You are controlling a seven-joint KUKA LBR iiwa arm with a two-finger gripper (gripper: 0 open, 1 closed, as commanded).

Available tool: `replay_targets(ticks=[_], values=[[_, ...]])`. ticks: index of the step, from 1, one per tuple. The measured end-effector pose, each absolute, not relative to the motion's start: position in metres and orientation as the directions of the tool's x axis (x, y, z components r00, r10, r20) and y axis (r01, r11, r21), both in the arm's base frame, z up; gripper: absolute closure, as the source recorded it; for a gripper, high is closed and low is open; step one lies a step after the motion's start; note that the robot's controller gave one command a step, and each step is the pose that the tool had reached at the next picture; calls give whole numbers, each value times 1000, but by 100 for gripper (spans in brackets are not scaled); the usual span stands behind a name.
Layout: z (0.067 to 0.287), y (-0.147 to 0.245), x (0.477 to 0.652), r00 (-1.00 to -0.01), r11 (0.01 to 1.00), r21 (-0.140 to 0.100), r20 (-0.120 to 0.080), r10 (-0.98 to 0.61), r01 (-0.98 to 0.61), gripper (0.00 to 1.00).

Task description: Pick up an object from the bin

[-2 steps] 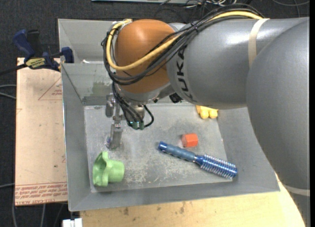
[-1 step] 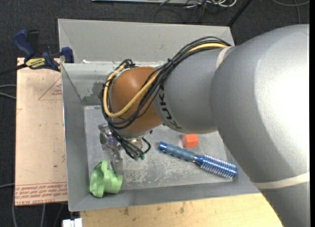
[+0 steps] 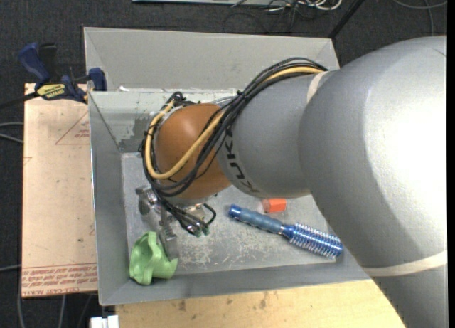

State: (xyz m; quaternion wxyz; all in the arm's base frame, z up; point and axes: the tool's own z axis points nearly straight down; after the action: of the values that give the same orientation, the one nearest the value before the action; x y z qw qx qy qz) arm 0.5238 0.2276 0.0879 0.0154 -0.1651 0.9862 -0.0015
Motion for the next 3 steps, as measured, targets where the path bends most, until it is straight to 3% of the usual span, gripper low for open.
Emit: replay_targets(ticks=[1,2,3], values=[[87,227,517,-889,889,-17,-24,-457,-457,0],[85,243,497,-672,672,-29,-9,-740,-740,0],[78,243,499,-241,242,-29,-19,-970,-970,0]])
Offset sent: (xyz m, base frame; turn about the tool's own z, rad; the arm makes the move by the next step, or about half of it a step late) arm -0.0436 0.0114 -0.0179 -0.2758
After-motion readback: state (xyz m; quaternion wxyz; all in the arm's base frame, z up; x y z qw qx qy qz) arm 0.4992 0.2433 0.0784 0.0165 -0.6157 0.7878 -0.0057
